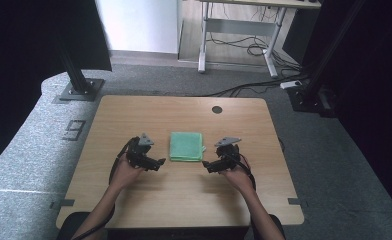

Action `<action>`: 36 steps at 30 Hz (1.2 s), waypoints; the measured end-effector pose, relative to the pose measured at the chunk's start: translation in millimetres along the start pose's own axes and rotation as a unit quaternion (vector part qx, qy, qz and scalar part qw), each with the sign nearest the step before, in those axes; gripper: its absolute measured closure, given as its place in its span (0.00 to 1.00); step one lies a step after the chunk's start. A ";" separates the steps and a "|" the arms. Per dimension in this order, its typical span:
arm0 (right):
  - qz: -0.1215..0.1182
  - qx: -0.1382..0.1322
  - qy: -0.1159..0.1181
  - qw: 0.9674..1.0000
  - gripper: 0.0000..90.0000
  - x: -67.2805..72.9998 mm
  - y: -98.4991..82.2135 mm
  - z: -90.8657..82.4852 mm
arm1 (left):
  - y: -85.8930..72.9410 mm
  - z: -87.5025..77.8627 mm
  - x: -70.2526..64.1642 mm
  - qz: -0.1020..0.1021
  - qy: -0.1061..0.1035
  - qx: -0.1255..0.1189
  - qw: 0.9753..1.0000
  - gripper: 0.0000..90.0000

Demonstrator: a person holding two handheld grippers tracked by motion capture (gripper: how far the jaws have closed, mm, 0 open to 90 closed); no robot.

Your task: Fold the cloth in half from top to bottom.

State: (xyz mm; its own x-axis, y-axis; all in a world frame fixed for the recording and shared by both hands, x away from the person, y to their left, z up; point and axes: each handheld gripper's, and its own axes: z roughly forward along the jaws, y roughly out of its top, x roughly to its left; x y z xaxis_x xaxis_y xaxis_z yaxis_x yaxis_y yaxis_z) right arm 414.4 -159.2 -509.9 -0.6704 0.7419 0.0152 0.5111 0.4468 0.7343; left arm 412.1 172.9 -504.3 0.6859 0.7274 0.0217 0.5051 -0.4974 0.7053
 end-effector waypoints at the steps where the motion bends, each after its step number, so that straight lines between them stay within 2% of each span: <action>1: 0.000 0.001 0.001 1.000 0.00 0.7 -0.5 -1.6 | -0.8 -1.8 0.0 0.001 0.000 -0.001 1.000 0.00; 10: 0.000 0.000 0.002 1.000 0.00 3.8 -10.5 -14.2 | -10.2 -16.4 -2.7 0.002 0.003 -0.009 1.000 0.00; 24: 0.007 -0.010 -0.012 1.000 0.00 -2.2 -30.9 -35.8 | -30.2 -32.0 -3.2 0.001 0.010 -0.007 1.000 0.00; 29: 0.019 -0.013 -0.016 1.000 0.00 -4.8 -43.2 -40.2 | -42.8 -37.1 -1.9 -0.010 0.012 -0.010 1.000 0.00; 36: 0.031 -0.006 -0.020 0.999 0.00 -7.2 -61.5 -39.6 | -61.2 -35.5 -2.0 -0.025 0.012 -0.006 1.000 0.00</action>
State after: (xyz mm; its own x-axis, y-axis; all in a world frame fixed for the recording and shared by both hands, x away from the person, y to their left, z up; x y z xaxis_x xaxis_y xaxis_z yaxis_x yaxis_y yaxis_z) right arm 366.5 -211.8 -528.3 -0.6156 0.7873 0.0340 0.5445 0.3937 0.7406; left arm 361.2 218.7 -522.4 0.6477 0.7619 0.0031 0.5314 -0.4546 0.7148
